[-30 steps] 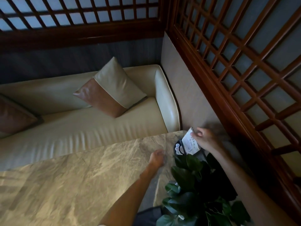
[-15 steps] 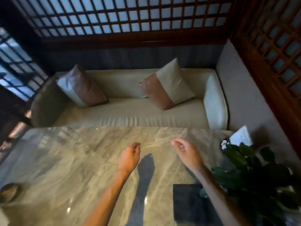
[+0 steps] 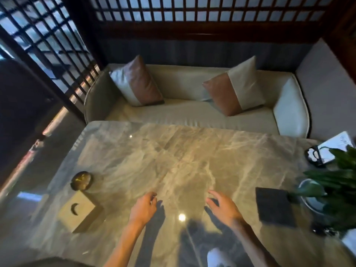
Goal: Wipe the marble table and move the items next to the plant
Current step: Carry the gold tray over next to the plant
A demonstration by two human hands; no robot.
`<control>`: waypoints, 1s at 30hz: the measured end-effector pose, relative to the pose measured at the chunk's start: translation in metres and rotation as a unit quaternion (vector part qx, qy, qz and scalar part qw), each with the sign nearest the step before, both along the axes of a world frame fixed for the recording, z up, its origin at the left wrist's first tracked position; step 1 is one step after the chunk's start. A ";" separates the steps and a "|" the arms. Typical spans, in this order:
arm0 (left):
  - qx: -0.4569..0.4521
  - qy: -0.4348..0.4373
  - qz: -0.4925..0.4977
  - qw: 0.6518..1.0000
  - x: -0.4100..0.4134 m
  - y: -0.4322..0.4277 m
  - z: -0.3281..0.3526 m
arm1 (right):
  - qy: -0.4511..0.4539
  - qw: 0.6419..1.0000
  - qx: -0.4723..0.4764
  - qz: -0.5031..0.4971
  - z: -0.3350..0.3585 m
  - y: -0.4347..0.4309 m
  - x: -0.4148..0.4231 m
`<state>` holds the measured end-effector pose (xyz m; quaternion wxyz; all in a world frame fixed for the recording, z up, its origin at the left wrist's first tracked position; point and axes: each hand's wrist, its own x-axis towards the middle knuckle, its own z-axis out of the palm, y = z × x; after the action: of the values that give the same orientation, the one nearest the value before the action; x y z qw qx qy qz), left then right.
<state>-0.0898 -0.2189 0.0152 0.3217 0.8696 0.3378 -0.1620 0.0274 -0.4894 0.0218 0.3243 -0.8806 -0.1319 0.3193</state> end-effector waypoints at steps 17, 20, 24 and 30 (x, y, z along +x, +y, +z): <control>0.000 -0.074 0.262 0.962 -0.117 0.150 0.035 | 0.047 0.991 0.059 0.109 -0.022 0.242 -0.012; -0.008 -0.094 0.311 0.946 -0.125 0.219 0.028 | 0.053 0.985 0.061 0.151 -0.008 0.323 -0.029; 0.000 -0.112 0.327 0.938 -0.123 0.312 0.003 | 0.036 0.988 0.039 0.147 -0.019 0.419 -0.046; -0.072 -0.058 0.342 0.935 -0.111 0.401 -0.050 | 0.078 0.989 -0.043 0.116 -0.064 0.533 -0.064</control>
<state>-0.2006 0.1817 -0.0344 0.4379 0.6839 0.5833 -0.0156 -0.0370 0.0435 -0.0420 0.2563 -0.8447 -0.1939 0.4281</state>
